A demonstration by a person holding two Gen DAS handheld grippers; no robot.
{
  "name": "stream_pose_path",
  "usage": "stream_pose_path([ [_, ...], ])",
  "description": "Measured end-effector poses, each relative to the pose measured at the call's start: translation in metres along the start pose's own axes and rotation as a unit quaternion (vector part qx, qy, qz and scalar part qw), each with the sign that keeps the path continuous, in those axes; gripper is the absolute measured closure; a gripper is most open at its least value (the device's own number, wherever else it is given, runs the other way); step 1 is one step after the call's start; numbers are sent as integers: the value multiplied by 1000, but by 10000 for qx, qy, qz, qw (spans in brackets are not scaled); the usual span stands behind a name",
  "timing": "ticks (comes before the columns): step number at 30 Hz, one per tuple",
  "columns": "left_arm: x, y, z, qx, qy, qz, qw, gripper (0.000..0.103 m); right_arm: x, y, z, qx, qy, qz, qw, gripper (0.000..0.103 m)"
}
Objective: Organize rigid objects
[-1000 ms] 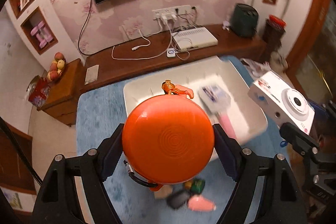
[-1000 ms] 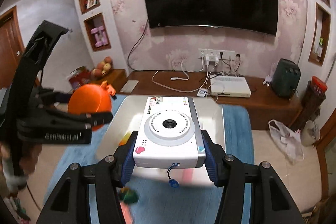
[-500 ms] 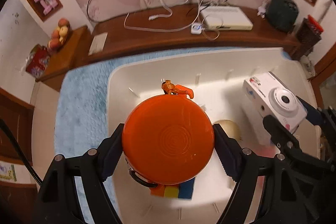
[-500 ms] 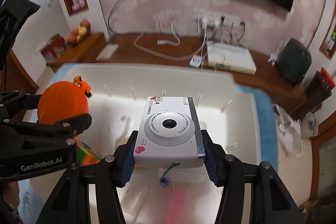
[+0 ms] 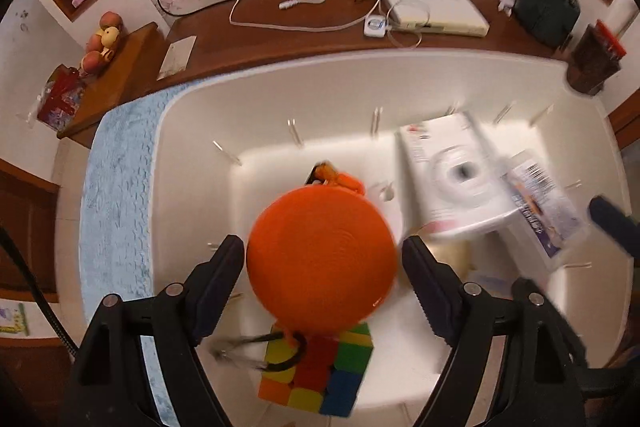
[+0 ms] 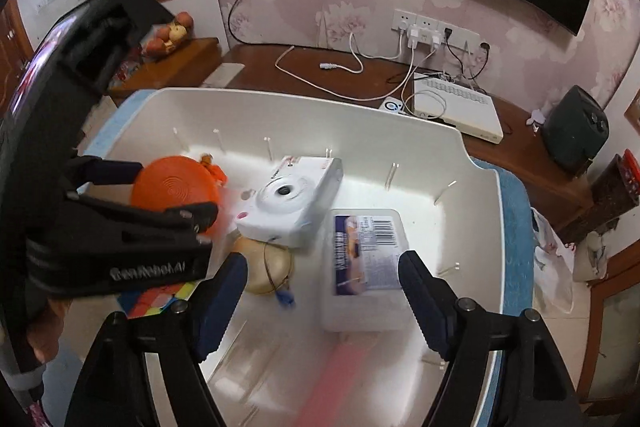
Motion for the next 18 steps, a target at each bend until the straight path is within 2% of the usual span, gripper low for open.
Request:
stream_pose_path([
  [2,1,-11,3,-93,-93,-5,9999,9,-1,-12,1,72,81,-88,9999,24],
  [8,-2,-53,13,-275,-113,-264,9992,9,0,-56,11,204,274,-380,9987,24],
  [13,-12,-93,31,-29,-95,-490,9988,9,-3,-97,27,234,448,-643,9967,24],
  [18,-38,-133,52,-197,-173,-772,9967,9,-20,-133,51,276,567,-744,9952,24],
])
Point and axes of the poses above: each gripper's, at about its wrist camera, not at the fingertips, and y roughly the way its jaws point, z to its left, x to its top, the point moved 4 cm from there along y, roughly the way its jaws point, and after that the axes turned 4 degrees about -z, right-handed, at the moved point
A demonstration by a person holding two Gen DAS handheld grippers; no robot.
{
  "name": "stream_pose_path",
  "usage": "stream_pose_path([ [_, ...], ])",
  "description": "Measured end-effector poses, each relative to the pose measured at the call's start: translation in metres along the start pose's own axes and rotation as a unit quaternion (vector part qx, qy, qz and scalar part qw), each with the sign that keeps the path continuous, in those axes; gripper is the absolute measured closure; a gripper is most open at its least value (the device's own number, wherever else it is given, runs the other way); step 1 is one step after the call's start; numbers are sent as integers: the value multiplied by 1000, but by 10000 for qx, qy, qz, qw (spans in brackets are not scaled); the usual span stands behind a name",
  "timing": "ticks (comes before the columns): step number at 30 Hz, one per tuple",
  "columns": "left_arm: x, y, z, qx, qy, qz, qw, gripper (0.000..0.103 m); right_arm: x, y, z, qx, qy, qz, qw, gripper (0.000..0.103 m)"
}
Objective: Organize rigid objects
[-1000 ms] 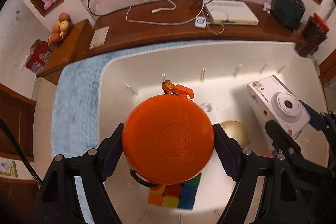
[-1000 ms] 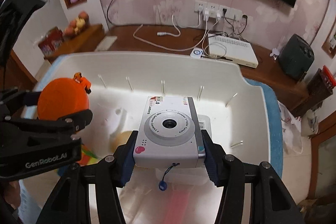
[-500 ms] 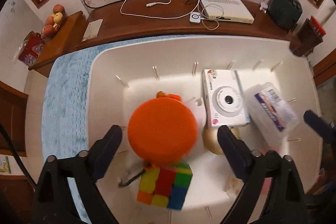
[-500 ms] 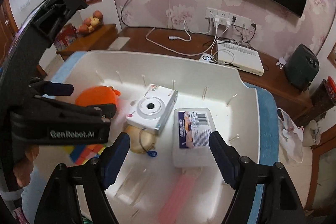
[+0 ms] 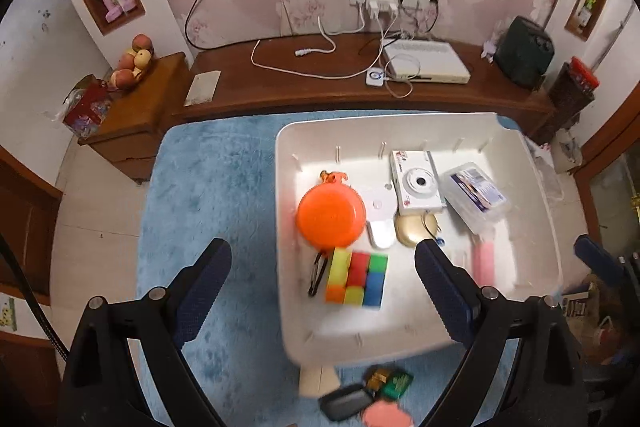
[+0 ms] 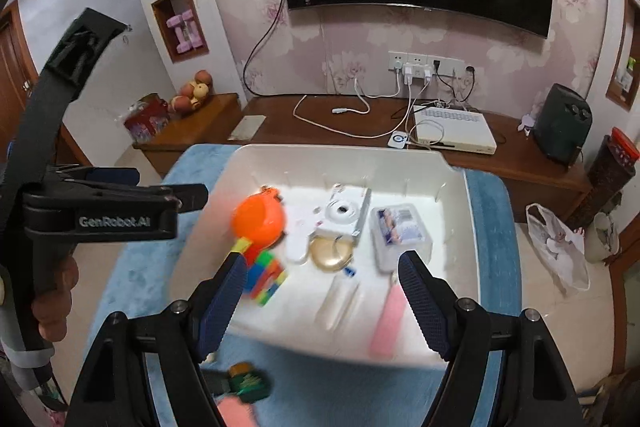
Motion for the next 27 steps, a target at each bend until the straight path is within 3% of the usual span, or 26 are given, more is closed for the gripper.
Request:
stream_pose_path([
  [5,-36,-27,23,-9,-101,-175,9998,9,-35,-24,28,-26,-26,-87,10000,24],
  [11,-86,-27,42,27,43,-187,9998,9,-95,-24,60,-17,-157,141,9998,24],
  [18,-136,-4,47,-165,166,175,9996,9,-158,-1,84,-177,-366,666,9970,24],
  [27,-166,49,44,-129,210,604,9979,9,-202,43,88,-305,-451,1039,9931,28],
])
Point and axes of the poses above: each gripper's, at about its wrist camera, not at the fingertips, and y roughly the way its jaws point, z to its left, x to its top, the point moved 4 cm from there along y, roughly the way its jaws point, and after that the axes turned 4 degrees about -z, right-handed, at the moved point
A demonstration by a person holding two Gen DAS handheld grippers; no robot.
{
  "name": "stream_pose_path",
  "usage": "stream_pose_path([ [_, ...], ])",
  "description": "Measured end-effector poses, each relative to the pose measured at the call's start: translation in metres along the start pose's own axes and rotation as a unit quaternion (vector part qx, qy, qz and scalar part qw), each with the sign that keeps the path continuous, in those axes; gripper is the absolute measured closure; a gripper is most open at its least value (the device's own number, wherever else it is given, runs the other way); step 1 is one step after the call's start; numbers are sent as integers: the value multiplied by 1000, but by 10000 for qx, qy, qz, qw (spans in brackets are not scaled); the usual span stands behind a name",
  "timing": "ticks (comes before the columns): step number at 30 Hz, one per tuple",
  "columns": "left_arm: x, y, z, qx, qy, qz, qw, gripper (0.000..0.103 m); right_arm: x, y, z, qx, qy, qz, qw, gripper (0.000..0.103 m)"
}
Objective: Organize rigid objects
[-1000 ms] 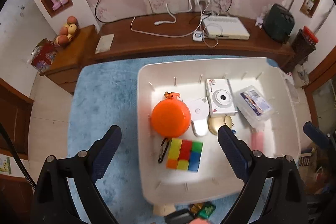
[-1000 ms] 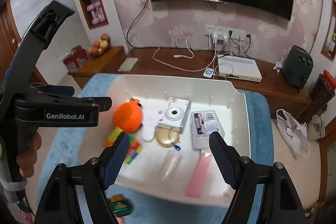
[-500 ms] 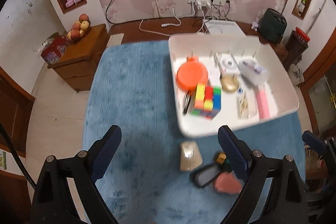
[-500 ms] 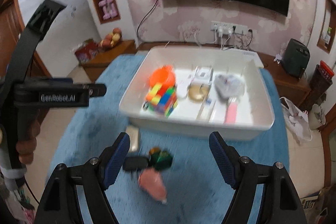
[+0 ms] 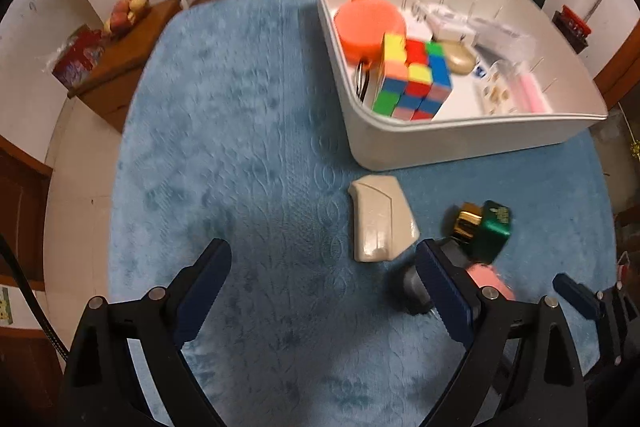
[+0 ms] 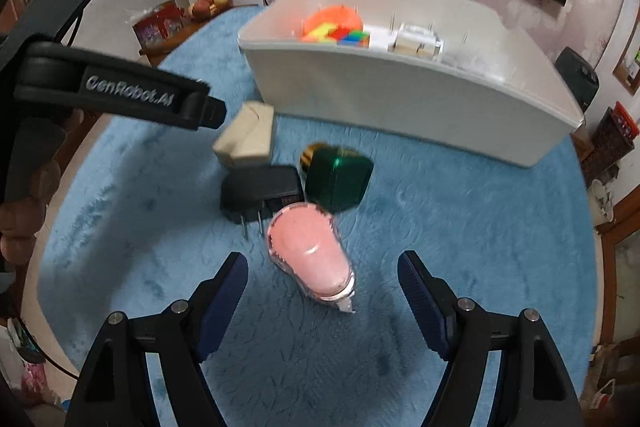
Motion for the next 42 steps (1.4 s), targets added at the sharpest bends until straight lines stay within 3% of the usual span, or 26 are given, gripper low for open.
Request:
stream_pose_path([
  [7,2,34,-14,-184,-208,225,9994,9,-10,27,-1,87,-108,206,9997,35],
  [14,3,54,-21,-204,-374,354,9985,10,-10,31,7,141,-423,68,9990,36],
  [19,-1,63,-21,-85,-508,426,9978,26,-8,32,12,224,-603,61,9979,40],
  [23,0,62,-21,-12,-467,312,9984,36,-4,30,12,355,-694,40,9969,45],
  [25,-1,60,-21,15,-464,258,9986,49,-4,30,14,411,-805,-6,9959,52],
  [26,0,59,-21,26,-445,220,9988,51,-4,29,16,380,-879,-9,9954,54],
  [33,-1,51,-20,144,-275,210,9993,51,0,25,19,420,-745,66,9963,54],
  [40,-2,10,-26,243,48,118,9996,54,14,-9,17,544,-580,-47,9968,54],
  [42,0,-7,-28,222,138,84,9996,98,24,-22,10,558,-485,-143,9972,54],
])
Point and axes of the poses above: each gripper's, at about its wrist camera, not at the fingertips, and y roughly the way its jaws point, z to its left, x to its top, the point moved 4 cm from there along y, roughly the way its jaws point, and after that the axes turned 4 degrees about -z, right-handed, at the moved point
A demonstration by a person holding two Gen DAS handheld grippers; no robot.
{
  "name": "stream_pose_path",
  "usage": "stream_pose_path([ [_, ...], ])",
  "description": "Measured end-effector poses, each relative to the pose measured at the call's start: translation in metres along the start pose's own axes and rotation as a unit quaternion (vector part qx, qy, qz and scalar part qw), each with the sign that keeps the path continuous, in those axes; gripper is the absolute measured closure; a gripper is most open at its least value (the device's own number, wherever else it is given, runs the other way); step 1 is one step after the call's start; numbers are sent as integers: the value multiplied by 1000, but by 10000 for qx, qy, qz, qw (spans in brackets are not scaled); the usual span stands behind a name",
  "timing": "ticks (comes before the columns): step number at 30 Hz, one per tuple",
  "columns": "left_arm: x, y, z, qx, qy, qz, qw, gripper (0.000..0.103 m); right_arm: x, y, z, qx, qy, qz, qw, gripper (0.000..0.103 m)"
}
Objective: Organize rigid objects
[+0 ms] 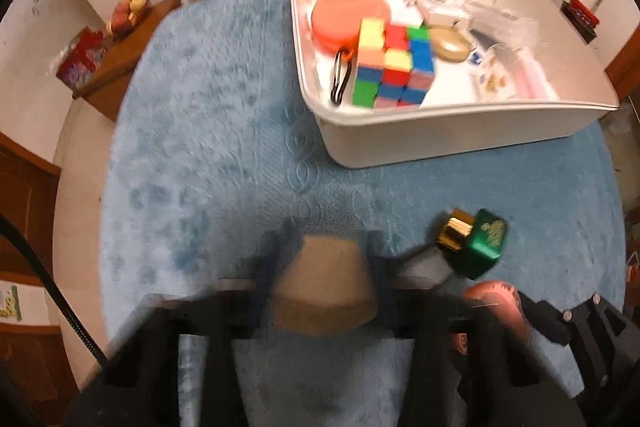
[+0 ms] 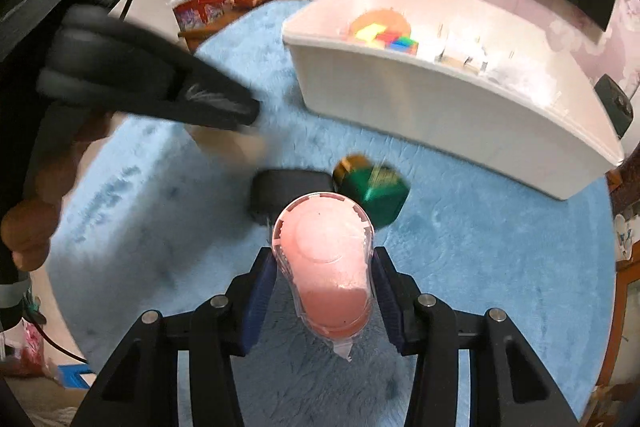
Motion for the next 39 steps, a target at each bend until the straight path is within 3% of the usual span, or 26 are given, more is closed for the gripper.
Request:
stream_pose_path([
  [8,25,-52,-2,-174,-47,-362,9992,96,30,-32,-20,19,235,-368,9990,54],
  [17,23,-42,2,-123,-70,-282,9995,96,22,-29,-29,83,298,-255,9992,54],
  [26,-1,-10,5,-18,-102,254,9996,78,15,-17,-31,193,302,-68,9993,54],
  [28,-6,-7,6,19,-118,318,9994,65,14,-16,-30,198,282,-45,9994,54],
  [33,-17,-1,10,69,-179,436,9989,63,12,-12,-28,254,282,26,9993,54],
  [39,-33,8,12,63,-260,644,9976,49,8,-9,-27,311,294,97,9990,54],
])
Point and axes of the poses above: each gripper's, at about its wrist camera, not at the fingertips, and y roughly the way its jaws point, z to its left, x to its top, the point moved 4 cm from there along y, roughly the way its jaws point, and after that the axes turned 4 degrees about -z, right-handed, at the moved point
